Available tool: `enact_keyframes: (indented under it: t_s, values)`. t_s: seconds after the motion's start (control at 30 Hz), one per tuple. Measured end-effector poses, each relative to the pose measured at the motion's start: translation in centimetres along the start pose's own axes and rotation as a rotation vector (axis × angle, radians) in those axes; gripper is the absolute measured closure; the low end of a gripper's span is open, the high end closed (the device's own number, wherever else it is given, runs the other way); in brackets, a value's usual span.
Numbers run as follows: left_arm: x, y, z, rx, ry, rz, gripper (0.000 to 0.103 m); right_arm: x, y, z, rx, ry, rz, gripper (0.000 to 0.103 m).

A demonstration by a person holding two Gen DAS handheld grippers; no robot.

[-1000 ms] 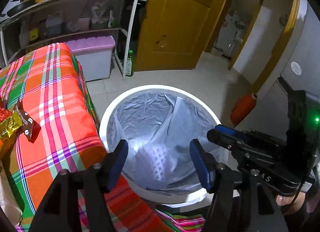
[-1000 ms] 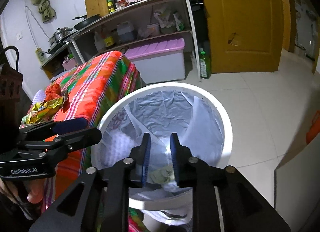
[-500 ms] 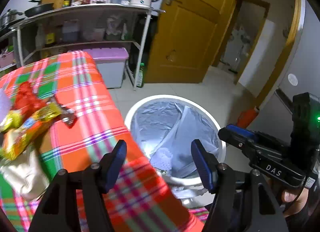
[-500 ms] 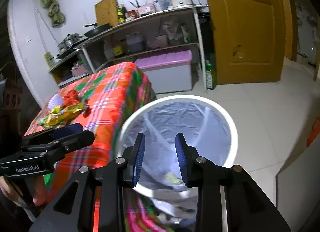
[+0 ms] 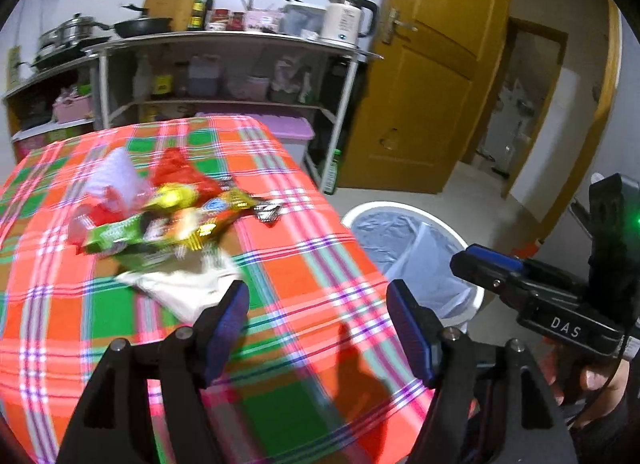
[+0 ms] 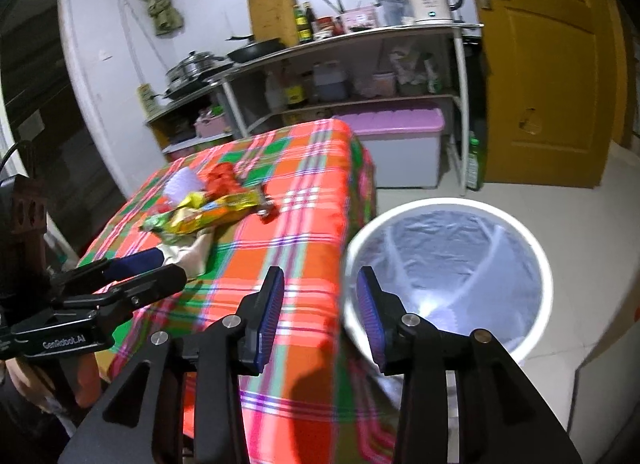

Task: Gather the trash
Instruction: 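Grasp the green snack wrapper with the left gripper while the right gripper grasps the white paper bag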

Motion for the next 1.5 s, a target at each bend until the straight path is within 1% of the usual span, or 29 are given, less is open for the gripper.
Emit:
enact_keyframes:
  t_s: [0.13,0.23,0.37,0.5,0.7,0.87,1.03,1.3,1.4,1.5]
  values:
    - [-0.6,-2.7,-0.4,0.043,0.009,-0.037,0.030,-0.2,-1.3,1.1,0.020,-0.019,-0.011,0.064]
    - [-0.9,-4.4,-0.1,0.072,0.002,-0.071,0.030,-0.5,-2.0,1.9,0.032,-0.038,-0.018,0.064]
    - [-1.2,-5.6,0.6,0.093,-0.016,-0.103,0.030,-0.8,-2.6,2.8,0.042,-0.059,-0.031,0.064]
    - [-1.6,-6.4,1.1,0.097,-0.029,-0.126,0.030,-0.6,-3.0,3.5,0.051,-0.072,-0.039,0.064]
    - [-1.2,-8.5,1.5,0.135,-0.020,-0.163,0.030,0.1,-3.5,4.8,0.072,-0.084,-0.041,0.064]
    - [-0.2,-10.8,2.0,0.172,-0.006,-0.182,0.030,0.8,-4.2,6.7,0.119,-0.105,-0.037,0.064]
    - [0.9,-12.7,2.8,0.168,-0.011,-0.216,0.030,1.2,-4.9,9.3,0.159,-0.137,-0.035,0.064]
    - [1.6,-14.4,4.1,0.141,-0.029,-0.255,0.030,2.1,-5.7,13.6,0.244,-0.196,-0.004,0.064]
    - [1.9,-14.6,4.6,0.132,-0.034,-0.255,0.030,2.3,-6.0,15.6,0.275,-0.242,0.009,0.064]
    - [2.1,-14.6,5.4,0.118,-0.057,-0.237,0.030,2.1,-5.9,17.3,0.283,-0.289,0.035,0.064]
Point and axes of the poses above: each gripper's, at about its wrist camera, not at the fingertips, and z roughly the way its jaws point, y to its right, x to its top, the point moved 4 cm from there along z, roughly the way its jaws point, and after that the axes turned 15 degrees about x, right-handed, at the moved point
